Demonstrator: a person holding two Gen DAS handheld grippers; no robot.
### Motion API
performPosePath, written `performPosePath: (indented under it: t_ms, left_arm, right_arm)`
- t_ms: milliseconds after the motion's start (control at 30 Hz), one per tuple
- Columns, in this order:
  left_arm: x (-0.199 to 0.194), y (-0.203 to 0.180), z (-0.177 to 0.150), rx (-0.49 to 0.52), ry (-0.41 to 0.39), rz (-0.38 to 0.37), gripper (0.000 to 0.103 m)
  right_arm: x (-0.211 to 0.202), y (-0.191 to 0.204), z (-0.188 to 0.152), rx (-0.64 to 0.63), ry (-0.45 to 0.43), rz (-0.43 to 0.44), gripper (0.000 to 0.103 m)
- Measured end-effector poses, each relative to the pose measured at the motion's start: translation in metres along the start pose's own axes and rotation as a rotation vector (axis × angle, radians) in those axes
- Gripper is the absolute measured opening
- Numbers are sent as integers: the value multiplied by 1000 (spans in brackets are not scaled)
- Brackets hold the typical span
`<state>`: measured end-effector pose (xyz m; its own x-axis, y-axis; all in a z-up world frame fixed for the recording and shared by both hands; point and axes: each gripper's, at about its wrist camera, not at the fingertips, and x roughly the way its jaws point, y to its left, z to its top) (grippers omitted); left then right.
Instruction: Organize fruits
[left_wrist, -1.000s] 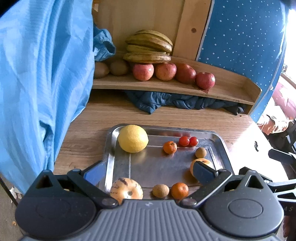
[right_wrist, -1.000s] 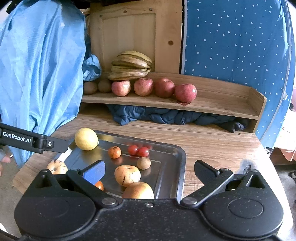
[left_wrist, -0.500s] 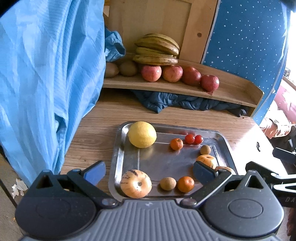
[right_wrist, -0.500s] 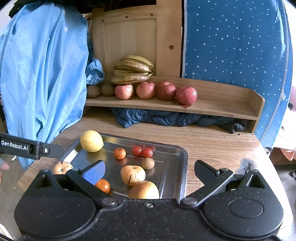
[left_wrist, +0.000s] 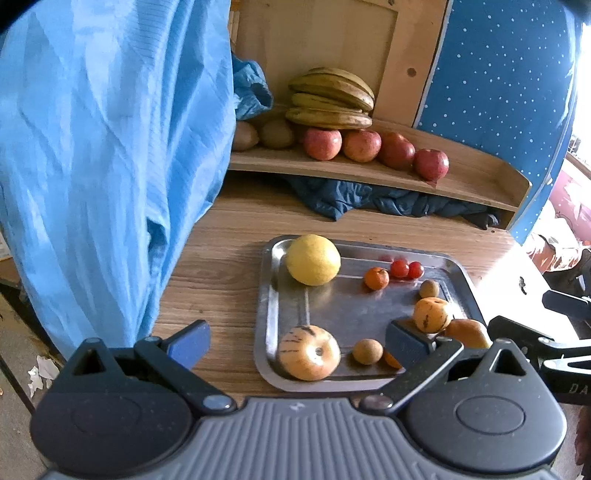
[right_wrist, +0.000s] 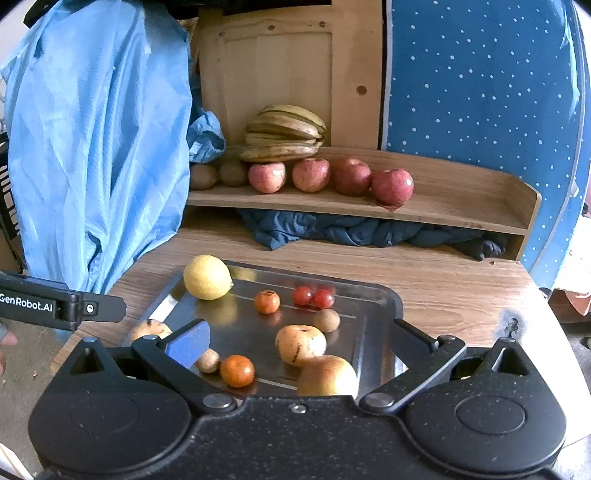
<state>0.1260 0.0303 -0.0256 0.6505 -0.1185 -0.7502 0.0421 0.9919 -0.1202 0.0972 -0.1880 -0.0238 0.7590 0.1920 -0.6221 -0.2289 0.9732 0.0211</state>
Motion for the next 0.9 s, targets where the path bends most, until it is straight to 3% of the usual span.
performPosePath:
  t_ms: [900]
  left_arm:
    - [-25,38,-19,126,-29,-111,103]
  right_arm:
    - [-30,56,-23,97,18,-148,102]
